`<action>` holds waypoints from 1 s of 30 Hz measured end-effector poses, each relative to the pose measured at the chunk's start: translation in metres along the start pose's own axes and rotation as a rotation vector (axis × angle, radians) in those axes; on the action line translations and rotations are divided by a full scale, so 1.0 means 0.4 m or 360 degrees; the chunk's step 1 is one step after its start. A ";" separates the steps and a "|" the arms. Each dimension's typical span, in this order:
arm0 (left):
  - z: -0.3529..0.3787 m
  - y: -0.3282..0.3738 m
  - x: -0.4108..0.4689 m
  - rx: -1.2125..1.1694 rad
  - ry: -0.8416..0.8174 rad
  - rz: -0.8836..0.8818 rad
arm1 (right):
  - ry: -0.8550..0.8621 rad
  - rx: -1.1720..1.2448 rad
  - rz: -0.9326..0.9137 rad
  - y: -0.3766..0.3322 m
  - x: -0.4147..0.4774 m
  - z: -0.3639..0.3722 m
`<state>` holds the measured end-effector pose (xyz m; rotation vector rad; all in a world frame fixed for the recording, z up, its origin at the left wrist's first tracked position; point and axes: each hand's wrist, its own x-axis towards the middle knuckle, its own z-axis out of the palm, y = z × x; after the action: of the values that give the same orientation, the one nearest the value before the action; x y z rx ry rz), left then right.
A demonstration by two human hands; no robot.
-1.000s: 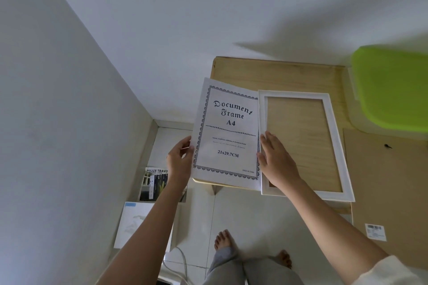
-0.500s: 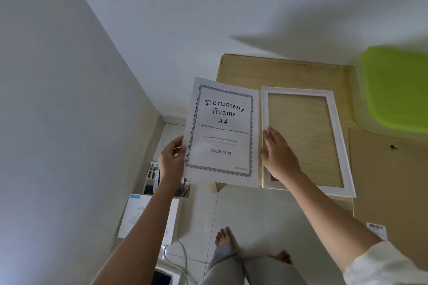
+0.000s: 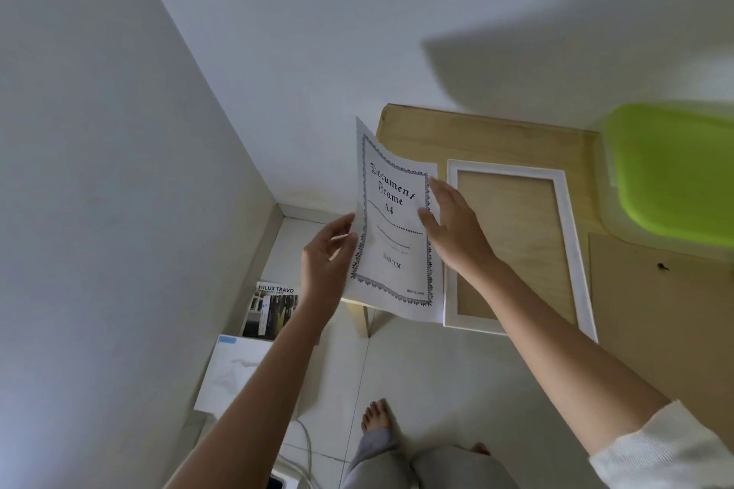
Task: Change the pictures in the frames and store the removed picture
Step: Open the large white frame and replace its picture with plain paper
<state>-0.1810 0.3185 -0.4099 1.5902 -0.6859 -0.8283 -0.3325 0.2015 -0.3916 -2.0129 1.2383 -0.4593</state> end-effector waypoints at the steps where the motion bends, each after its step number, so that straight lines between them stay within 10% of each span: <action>1: 0.015 0.009 -0.007 -0.0029 -0.0026 0.0015 | -0.0013 0.0085 -0.0006 -0.029 0.013 -0.011; 25: 0.240 0.084 -0.060 -0.0350 -0.0650 -0.0059 | 0.0102 0.0040 0.0145 -0.015 0.054 -0.220; 30: 0.334 0.008 -0.013 0.0308 -0.0578 0.0247 | 0.0229 0.0163 0.0348 0.143 0.037 -0.292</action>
<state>-0.2931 0.2459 -0.4184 1.5471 -1.1647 -0.9681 -0.4338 0.1268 -0.3551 -1.7599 1.4739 -0.5559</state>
